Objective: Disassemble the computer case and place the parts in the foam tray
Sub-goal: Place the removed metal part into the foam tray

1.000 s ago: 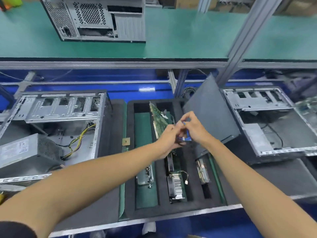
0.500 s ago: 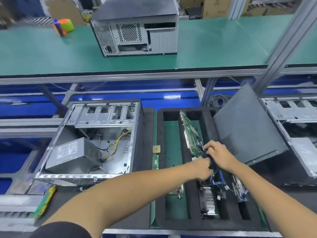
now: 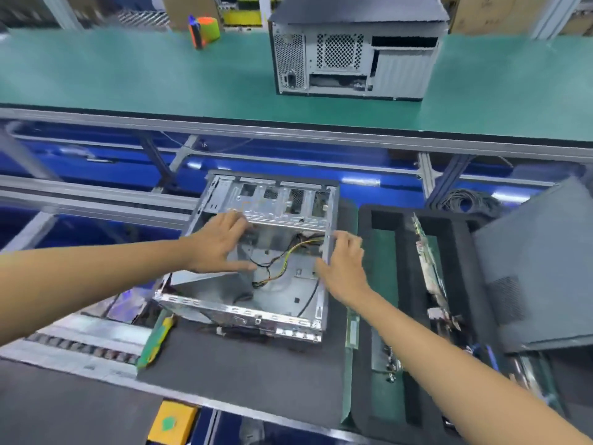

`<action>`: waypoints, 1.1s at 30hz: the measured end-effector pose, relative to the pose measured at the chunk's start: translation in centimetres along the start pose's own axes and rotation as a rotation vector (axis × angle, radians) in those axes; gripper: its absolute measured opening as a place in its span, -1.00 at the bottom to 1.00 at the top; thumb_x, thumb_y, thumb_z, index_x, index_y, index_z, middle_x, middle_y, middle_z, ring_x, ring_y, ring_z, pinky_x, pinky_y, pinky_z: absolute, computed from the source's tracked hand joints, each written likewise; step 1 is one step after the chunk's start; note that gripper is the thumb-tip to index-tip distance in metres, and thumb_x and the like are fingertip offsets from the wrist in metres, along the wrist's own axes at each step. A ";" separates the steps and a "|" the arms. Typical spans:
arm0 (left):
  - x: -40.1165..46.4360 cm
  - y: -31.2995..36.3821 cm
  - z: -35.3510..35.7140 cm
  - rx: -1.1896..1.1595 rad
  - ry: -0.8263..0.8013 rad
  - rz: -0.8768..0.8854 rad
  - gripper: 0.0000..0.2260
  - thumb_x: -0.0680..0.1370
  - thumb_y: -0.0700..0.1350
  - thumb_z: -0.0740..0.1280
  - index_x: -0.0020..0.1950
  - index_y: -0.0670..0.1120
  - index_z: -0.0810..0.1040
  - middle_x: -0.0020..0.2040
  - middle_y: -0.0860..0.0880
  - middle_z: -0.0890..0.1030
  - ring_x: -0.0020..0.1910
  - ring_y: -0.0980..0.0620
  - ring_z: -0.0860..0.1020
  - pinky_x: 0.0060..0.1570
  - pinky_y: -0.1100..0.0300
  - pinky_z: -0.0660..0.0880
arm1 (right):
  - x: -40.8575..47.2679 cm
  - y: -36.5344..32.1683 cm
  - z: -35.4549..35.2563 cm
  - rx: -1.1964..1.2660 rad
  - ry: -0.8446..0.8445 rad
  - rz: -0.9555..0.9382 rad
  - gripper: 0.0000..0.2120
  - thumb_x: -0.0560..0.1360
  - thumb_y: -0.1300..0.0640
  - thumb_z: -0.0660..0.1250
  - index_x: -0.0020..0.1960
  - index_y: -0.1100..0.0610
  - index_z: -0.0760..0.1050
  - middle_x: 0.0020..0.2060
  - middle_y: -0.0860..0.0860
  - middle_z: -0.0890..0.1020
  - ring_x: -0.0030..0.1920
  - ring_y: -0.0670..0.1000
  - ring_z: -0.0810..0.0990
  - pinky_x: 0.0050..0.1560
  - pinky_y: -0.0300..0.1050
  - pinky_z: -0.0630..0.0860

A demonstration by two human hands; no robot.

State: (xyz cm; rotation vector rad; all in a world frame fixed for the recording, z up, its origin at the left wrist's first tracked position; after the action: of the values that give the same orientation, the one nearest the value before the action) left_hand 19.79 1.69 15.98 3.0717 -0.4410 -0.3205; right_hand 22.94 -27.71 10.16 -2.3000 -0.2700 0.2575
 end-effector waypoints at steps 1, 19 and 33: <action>-1.3 -1.5 1.0 0.028 -0.035 -0.018 -0.08 0.42 0.60 0.12 0.47 -0.11 0.31 0.32 -0.07 0.31 0.24 -0.08 0.32 0.36 -0.05 0.32 | 0.4 -1.0 1.2 -0.003 0.049 0.030 -0.43 0.56 0.13 0.37 0.49 0.12 0.22 0.36 0.10 0.19 0.31 0.18 0.28 0.29 0.12 0.39; -1.2 -6.6 4.5 -0.209 -0.105 -0.040 -0.06 0.30 0.55 0.32 0.53 0.45 -0.13 0.01 0.09 0.43 -0.14 0.09 0.45 -0.29 0.13 0.32 | 1.7 -2.4 5.8 -0.146 0.293 0.247 -0.42 0.55 0.38 0.20 0.53 0.10 0.19 0.42 0.07 0.32 -0.15 0.06 0.41 -0.24 -0.01 0.32; 1.2 -5.0 -10.4 -0.102 -0.059 0.208 -0.17 0.23 0.58 0.35 0.42 0.67 0.01 0.49 0.39 0.34 0.45 0.09 0.40 0.00 0.04 0.30 | 1.3 -2.3 5.2 0.014 0.363 0.265 -0.47 0.60 0.25 0.10 0.54 -0.04 0.22 0.51 -0.03 0.35 0.18 0.05 0.52 0.01 0.03 0.39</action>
State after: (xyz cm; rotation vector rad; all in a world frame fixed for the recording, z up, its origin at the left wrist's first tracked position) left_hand 24.43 6.05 25.68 2.8911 -0.7155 -0.4132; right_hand 22.54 -22.19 8.24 -2.3151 0.2203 -0.0295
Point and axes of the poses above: each hand's wrist, its own x-axis towards the middle knuckle, its own z-axis out of the palm, y = z × x, the point moved 1 cm from there along x, towards the middle knuckle
